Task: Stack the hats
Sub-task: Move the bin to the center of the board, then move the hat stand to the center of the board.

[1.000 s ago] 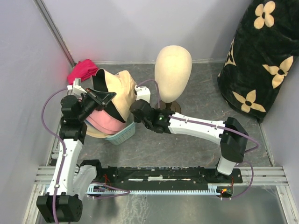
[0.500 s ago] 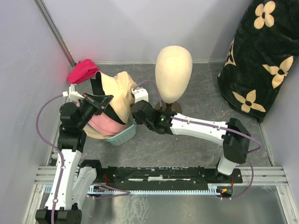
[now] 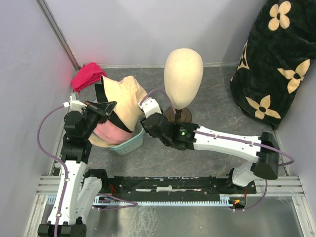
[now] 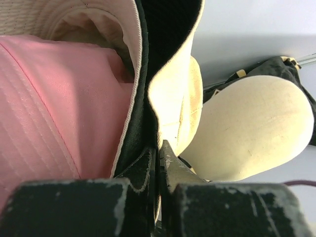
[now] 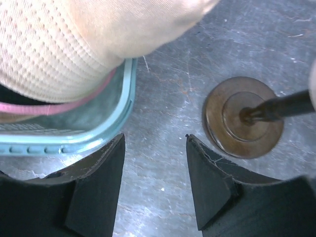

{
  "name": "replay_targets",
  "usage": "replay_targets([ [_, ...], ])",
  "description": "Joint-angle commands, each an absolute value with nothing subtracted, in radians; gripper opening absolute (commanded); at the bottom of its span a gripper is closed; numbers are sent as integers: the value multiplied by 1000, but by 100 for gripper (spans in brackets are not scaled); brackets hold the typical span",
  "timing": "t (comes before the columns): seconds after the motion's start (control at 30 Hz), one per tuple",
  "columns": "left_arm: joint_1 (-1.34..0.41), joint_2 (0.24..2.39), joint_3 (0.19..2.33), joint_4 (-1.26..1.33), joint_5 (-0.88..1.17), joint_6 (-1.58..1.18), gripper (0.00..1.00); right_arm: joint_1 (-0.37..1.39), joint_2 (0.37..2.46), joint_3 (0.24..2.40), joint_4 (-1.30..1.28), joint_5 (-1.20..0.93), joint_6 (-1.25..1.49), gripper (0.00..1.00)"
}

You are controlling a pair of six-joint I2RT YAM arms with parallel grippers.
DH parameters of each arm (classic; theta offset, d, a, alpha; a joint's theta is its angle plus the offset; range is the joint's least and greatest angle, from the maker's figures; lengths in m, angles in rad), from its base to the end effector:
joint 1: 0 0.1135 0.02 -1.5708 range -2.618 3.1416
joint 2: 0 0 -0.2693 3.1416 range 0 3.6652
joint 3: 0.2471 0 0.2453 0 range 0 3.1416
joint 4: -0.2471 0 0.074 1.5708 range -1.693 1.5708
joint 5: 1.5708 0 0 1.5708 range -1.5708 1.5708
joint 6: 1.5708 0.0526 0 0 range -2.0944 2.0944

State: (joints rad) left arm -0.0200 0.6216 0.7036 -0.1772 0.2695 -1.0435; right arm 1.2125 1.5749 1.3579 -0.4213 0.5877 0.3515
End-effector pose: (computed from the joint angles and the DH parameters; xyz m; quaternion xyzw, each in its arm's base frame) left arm 0.1570 -0.0171 0.3377 -0.2803 0.6836 -0.4237 0.5241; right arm 0.1539 0.3277 0.3200 -0.2385 0.8313 0.1196 0.4876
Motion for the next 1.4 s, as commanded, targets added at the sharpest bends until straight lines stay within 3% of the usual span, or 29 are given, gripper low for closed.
replay_targets([
  [0.0, -23, 624, 700, -96, 240, -1072, 3, 1241, 1469, 1303, -477, 690, 330, 61],
  [0.23, -30, 613, 685, -93, 235, -1080, 3, 1299, 1330, 1154, -467, 779, 360, 61],
  [0.5, -35, 612, 682, -92, 236, -1081, 3, 1340, 1124, 923, -480, 926, 519, 54],
  [0.83, -38, 634, 681, -64, 246, -1081, 3, 1325, 1079, 827, -642, 1047, 830, 45],
  [1.13, -39, 650, 685, -52, 255, -1079, 3, 1045, 1021, 692, -486, 725, 974, 44],
  [1.37, -40, 661, 698, -52, 268, -1072, 3, 803, 969, 515, -117, 361, 1166, 47],
])
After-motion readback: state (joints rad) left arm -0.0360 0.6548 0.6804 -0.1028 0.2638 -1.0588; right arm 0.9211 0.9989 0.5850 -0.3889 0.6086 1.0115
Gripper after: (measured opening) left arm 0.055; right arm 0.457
